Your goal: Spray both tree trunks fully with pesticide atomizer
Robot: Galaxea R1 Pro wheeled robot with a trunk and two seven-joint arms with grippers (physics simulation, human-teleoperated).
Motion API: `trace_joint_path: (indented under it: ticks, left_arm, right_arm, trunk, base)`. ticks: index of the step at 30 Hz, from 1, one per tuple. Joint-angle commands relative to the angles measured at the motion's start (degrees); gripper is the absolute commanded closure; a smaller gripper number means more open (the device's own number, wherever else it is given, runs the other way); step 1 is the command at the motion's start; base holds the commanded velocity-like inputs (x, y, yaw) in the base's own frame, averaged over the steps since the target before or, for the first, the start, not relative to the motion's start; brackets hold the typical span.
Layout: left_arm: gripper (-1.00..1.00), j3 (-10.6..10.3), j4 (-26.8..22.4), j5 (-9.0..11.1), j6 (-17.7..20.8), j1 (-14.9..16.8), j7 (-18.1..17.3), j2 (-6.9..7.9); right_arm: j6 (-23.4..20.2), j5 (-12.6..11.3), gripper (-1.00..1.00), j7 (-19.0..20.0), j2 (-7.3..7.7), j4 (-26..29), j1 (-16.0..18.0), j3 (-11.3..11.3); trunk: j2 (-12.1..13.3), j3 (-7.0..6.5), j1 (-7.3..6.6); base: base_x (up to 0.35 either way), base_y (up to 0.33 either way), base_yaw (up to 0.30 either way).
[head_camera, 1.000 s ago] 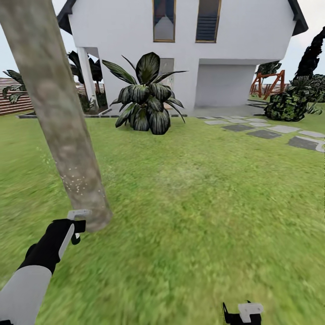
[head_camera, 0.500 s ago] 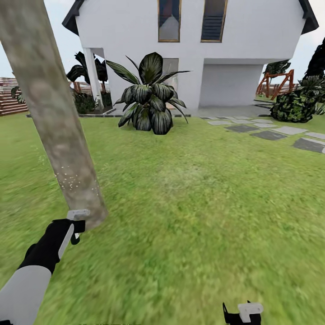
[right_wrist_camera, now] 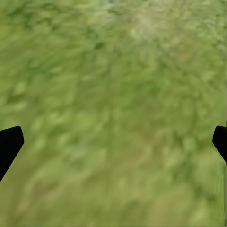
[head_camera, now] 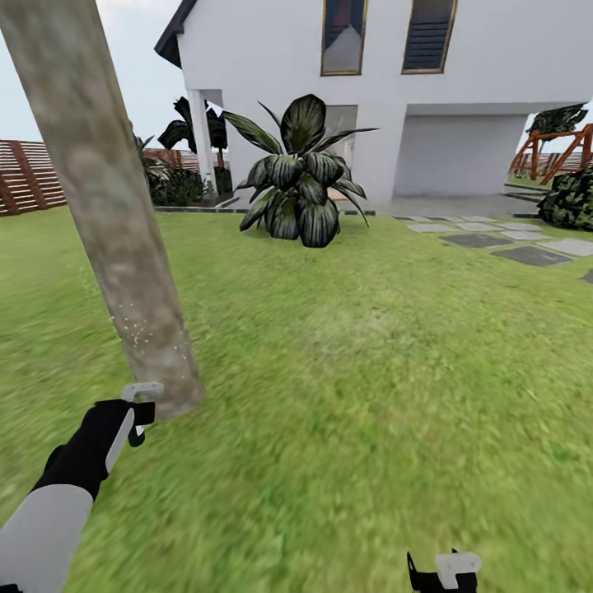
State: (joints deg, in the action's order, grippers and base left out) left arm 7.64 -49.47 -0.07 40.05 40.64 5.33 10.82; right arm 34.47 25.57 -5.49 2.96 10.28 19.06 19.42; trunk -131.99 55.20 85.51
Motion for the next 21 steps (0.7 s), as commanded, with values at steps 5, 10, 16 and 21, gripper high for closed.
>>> trace_joint_path:
  ticks: [5,10,16,21]
  left_arm:
    - [1.0,0.01,-0.07,-0.02,0.29,-0.01,0.17,-0.01]
    - [1.0,0.01,-0.1,-0.07,0.29,0.0,0.3,-0.01]
    - [1.0,0.01,-0.1,-0.1,0.29,0.03,0.38,0.01]
    - [1.0,0.01,-0.08,-0.1,0.29,0.03,0.39,0.16]
  right_arm:
    - [0.16,0.61,-1.0,-0.39,0.01,-0.09,0.06,0.18]
    - [0.16,0.56,-1.0,-0.39,-0.09,-0.09,0.06,0.18]
    - [0.16,0.54,-1.0,-0.39,-0.14,-0.09,0.09,0.18]
    - [0.16,0.53,-1.0,-0.39,-0.14,-0.09,0.06,0.18]
  trunk:
    - [-0.02,0.05,0.01]
    - [-0.02,0.05,0.01]
    - [-0.02,0.05,0.01]
    - [-0.02,0.05,0.01]
  base:
    - [0.239,-0.189,0.003]
    - [0.203,-0.206,0.059]
    - [0.064,-0.258,0.257]
    - [0.009,-0.267,0.277]
